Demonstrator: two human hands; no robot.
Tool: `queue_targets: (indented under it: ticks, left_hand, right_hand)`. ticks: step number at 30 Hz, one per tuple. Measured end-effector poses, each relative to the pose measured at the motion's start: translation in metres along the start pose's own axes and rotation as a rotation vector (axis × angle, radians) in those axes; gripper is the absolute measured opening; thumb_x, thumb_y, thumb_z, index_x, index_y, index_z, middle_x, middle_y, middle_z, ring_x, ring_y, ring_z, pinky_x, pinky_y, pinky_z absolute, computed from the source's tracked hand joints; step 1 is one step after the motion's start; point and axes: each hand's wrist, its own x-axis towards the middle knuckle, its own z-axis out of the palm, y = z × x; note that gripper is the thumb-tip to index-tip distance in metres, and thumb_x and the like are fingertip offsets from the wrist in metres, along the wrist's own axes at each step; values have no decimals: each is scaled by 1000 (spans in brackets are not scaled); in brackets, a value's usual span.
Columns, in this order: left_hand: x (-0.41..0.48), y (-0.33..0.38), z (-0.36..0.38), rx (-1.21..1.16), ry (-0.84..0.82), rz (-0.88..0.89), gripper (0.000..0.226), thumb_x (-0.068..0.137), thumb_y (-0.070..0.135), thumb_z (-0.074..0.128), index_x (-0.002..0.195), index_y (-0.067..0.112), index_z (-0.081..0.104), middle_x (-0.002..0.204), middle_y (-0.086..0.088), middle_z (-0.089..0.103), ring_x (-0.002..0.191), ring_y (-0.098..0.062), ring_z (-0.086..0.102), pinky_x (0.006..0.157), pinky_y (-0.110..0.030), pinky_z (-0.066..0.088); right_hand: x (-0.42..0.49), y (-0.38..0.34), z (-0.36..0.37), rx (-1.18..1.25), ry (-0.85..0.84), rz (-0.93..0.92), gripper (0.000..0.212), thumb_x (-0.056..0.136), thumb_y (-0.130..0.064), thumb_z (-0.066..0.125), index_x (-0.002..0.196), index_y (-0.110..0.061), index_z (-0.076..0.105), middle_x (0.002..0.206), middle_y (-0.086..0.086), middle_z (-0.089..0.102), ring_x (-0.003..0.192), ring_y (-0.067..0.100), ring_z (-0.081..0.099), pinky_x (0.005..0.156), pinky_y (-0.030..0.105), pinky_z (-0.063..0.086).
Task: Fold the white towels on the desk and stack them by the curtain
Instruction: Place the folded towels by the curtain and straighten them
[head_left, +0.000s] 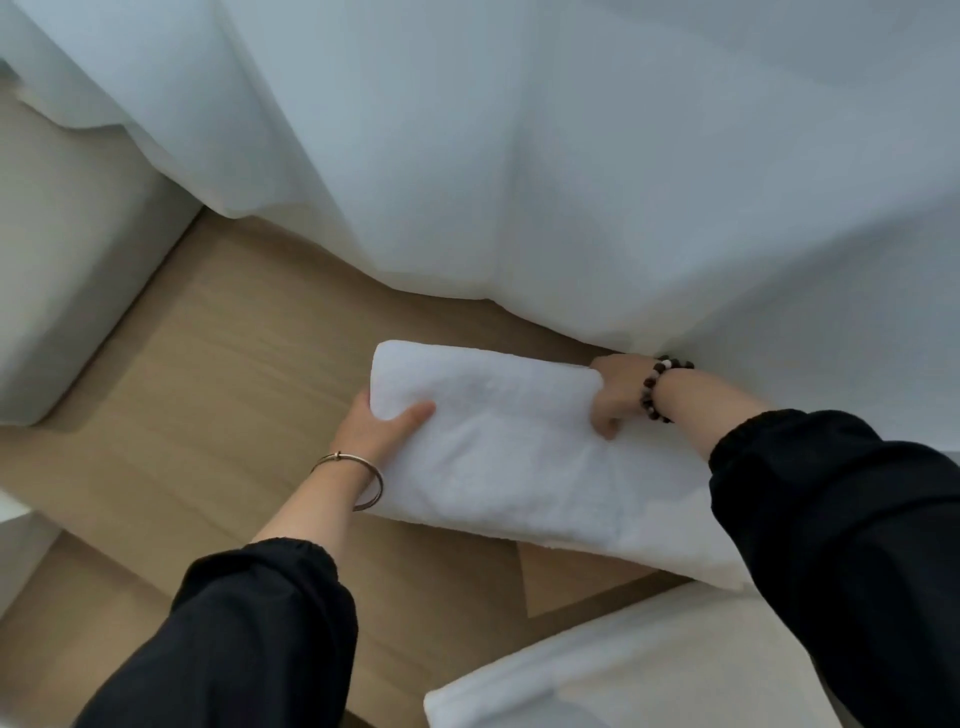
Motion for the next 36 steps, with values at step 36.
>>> queue_targets:
  ticks: [36]
  left_hand:
    - [-18,-76,1,113,-15,160,48,82,57,58,118,25,54,112,0,53,107,-21,50,86,-35,42]
  right_hand:
    - [26,-180,17,-77,190,-227,76,71,-81,39,119,-23,49,109,-1,56,93,22,55,66,32,40]
